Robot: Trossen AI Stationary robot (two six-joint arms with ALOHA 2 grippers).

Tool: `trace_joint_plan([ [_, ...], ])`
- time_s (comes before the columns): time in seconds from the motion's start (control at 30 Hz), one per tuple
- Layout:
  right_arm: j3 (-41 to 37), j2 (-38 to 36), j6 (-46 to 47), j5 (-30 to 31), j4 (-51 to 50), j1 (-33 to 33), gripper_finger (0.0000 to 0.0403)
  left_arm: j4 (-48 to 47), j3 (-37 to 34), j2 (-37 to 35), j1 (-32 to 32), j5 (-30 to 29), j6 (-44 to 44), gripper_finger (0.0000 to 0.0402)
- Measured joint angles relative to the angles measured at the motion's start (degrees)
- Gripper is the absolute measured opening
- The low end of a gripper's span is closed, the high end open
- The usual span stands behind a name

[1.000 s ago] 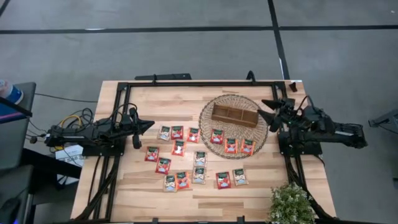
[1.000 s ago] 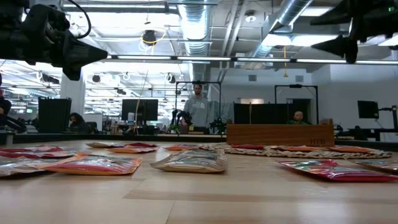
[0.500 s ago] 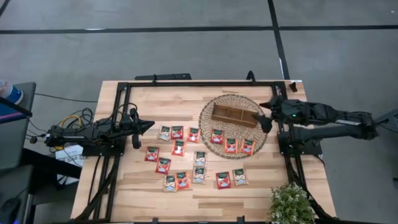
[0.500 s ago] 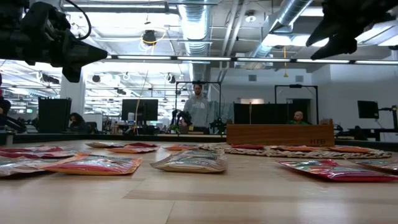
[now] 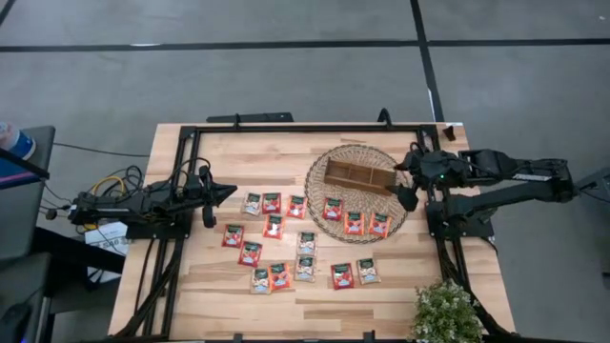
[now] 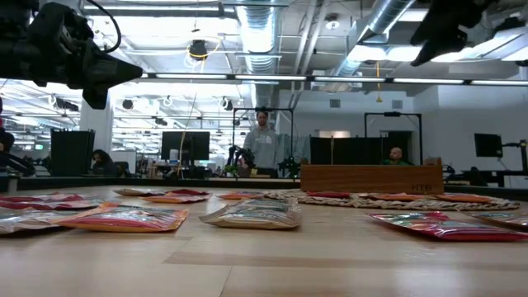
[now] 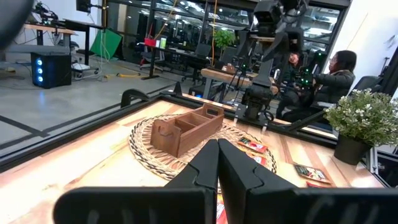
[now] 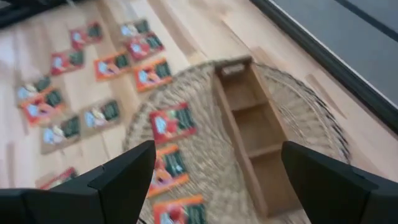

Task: Pick & Place Tea
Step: Put the orange tea pack into the right compartment of the brown organizer

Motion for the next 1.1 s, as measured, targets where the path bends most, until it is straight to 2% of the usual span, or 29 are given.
trace_joint_plan([
  [0.2,0.1,0.6,-0.1,0.0,5.2,0.5,0.0342,0.0,0.0,0.0,0.0,0.0,0.0,0.0000],
  [1.03,0.1,0.9,0.2,-0.1,6.0,1.0,0.0342,0.0,0.0,0.0,0.0,0.0,0.0,0.0000],
  [1.1,0.0,1.0,1.7,-1.8,5.8,1.2,0.0342,0.0,0.0,0.0,0.0,0.0,0.0,0.0000],
])
